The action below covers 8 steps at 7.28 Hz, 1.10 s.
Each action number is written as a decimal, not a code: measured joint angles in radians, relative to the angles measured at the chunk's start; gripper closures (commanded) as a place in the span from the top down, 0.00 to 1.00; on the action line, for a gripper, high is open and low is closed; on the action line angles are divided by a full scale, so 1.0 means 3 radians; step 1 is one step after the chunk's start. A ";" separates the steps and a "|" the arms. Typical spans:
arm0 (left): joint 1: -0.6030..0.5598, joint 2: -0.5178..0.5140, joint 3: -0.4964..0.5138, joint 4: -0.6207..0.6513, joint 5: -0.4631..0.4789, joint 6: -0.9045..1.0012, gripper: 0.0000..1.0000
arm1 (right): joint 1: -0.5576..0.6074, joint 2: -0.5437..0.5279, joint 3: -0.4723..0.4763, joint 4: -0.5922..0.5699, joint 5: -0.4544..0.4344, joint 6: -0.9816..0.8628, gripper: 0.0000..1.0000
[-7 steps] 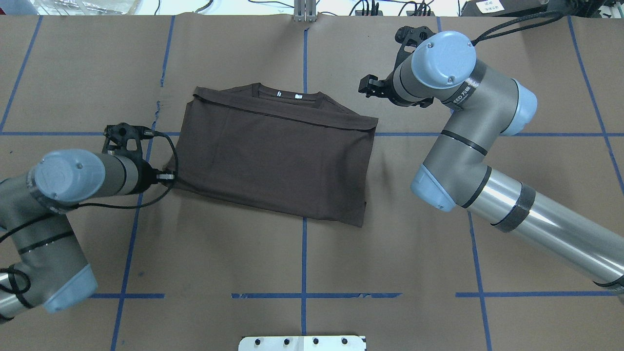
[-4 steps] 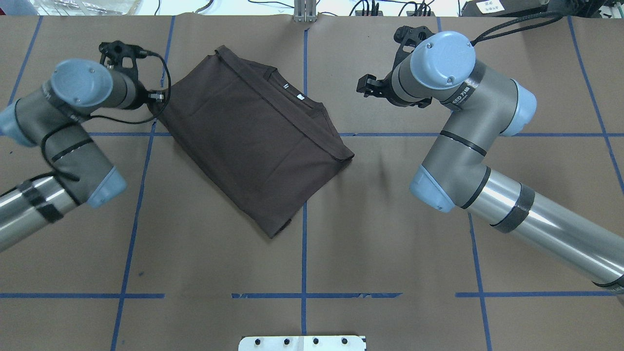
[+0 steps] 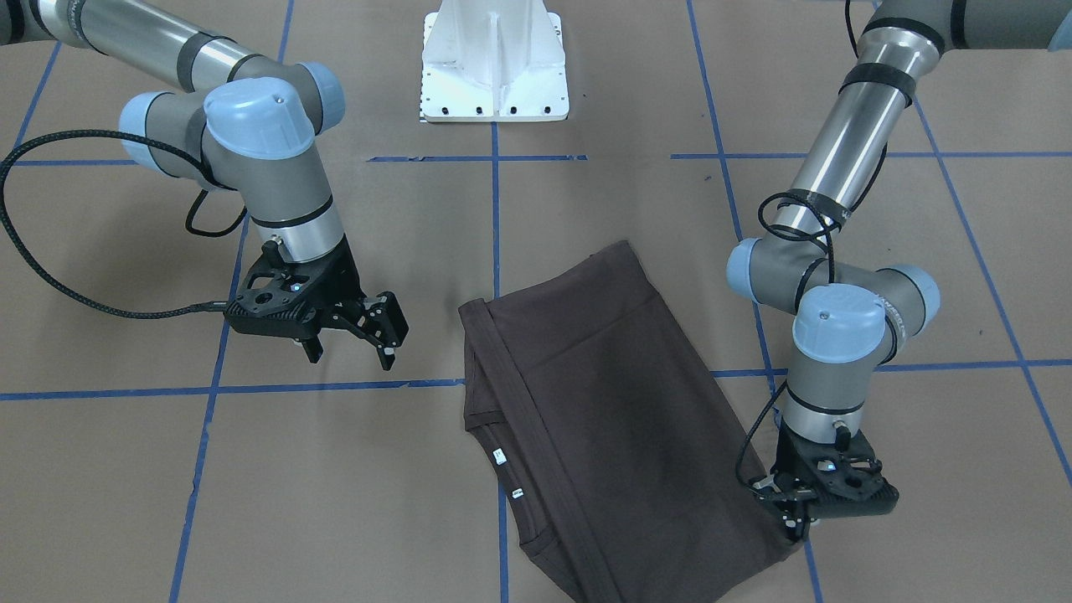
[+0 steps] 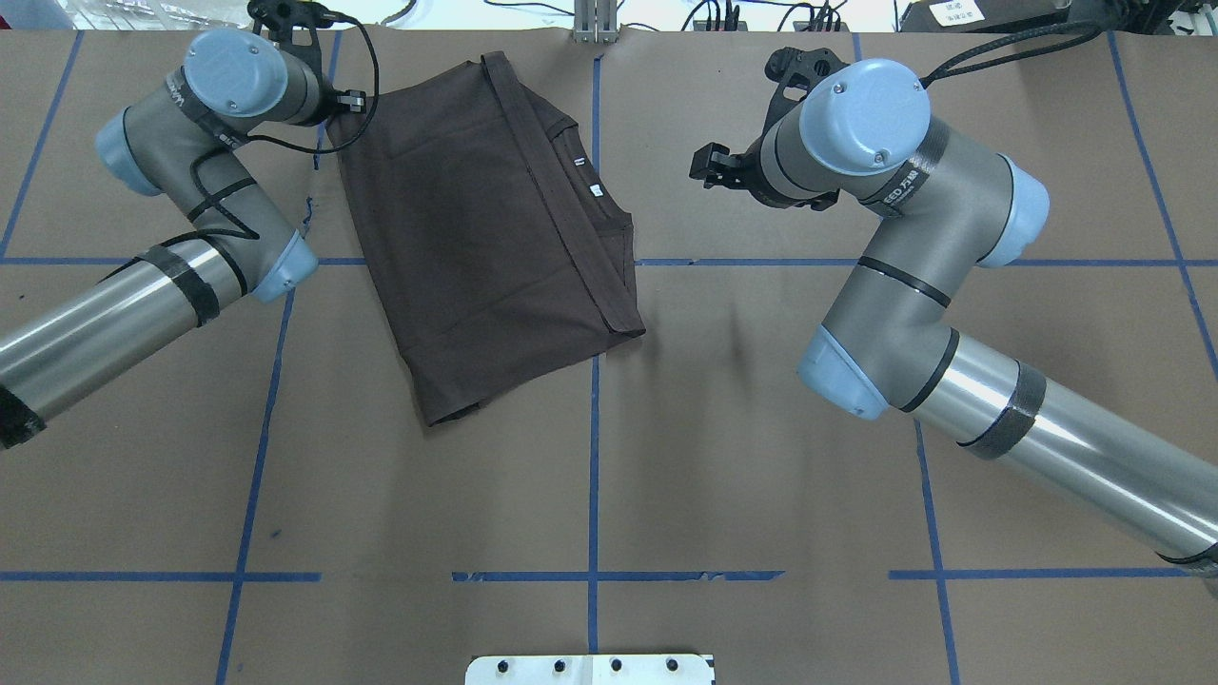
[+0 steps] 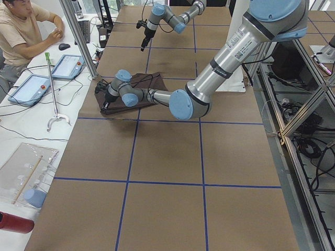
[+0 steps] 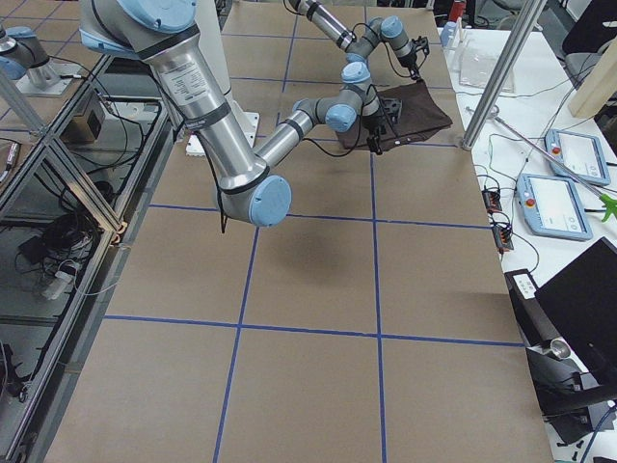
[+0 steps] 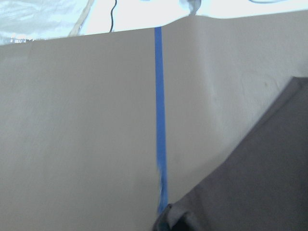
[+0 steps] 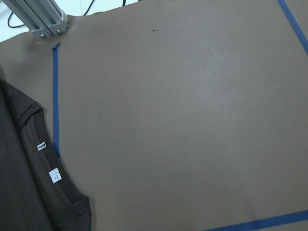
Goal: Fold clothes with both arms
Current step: 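Drag the folded shirt edge with the left gripper away from the robot, rotating it, then reach the right gripper to the folded shirt edge near the collar and grasp it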
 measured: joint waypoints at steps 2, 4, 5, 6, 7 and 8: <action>-0.0126 0.0087 -0.0168 -0.0017 -0.0151 0.0380 1.00 | -0.0094 0.0146 -0.0102 0.0004 -0.0074 0.0170 0.98; -0.0188 0.0278 -0.0477 -0.0009 -0.0327 0.0512 1.00 | -0.0211 0.0627 -0.0569 0.0006 -0.0238 0.0494 0.75; -0.0194 0.0332 -0.0574 -0.0005 -0.0350 0.0523 1.00 | -0.0276 0.0831 -0.0826 0.0033 -0.0285 0.0648 0.66; -0.0196 0.0357 -0.0619 -0.0005 -0.0358 0.0521 1.00 | -0.0322 0.0985 -0.1057 0.0080 -0.0315 0.0733 0.65; -0.0197 0.0369 -0.0639 -0.0011 -0.0361 0.0516 1.00 | -0.0342 0.1128 -0.1305 0.0107 -0.0335 0.0720 0.65; -0.0197 0.0373 -0.0647 -0.0018 -0.0362 0.0512 1.00 | -0.0349 0.1228 -0.1515 0.0118 -0.0344 0.0589 0.65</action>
